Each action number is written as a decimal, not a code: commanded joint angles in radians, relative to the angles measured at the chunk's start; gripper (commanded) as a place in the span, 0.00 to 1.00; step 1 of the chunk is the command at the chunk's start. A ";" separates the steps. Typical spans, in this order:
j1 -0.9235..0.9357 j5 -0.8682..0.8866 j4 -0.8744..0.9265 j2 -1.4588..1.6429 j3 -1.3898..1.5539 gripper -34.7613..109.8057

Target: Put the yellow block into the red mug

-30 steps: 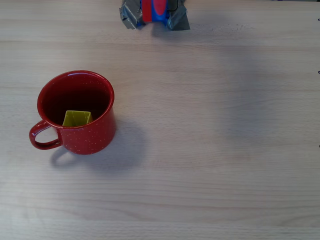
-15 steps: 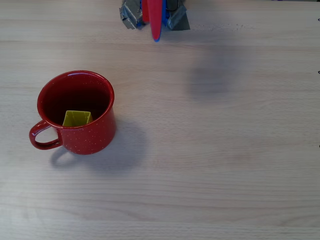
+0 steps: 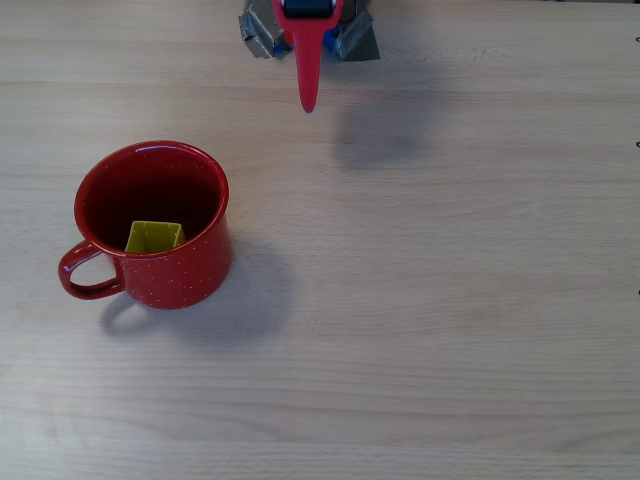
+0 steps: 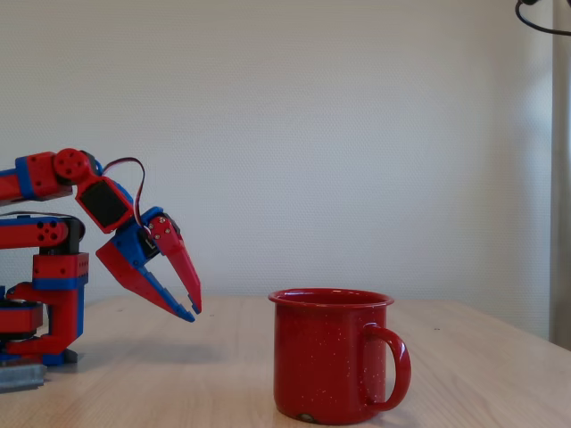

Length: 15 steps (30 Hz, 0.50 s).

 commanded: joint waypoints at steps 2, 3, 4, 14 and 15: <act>-0.037 0.052 0.051 0.026 0.003 0.24; -0.040 0.063 0.057 0.026 0.005 0.24; -0.041 0.066 0.060 0.026 0.006 0.24; -0.048 0.064 0.058 0.026 0.009 0.26; -0.048 0.064 0.058 0.026 0.009 0.27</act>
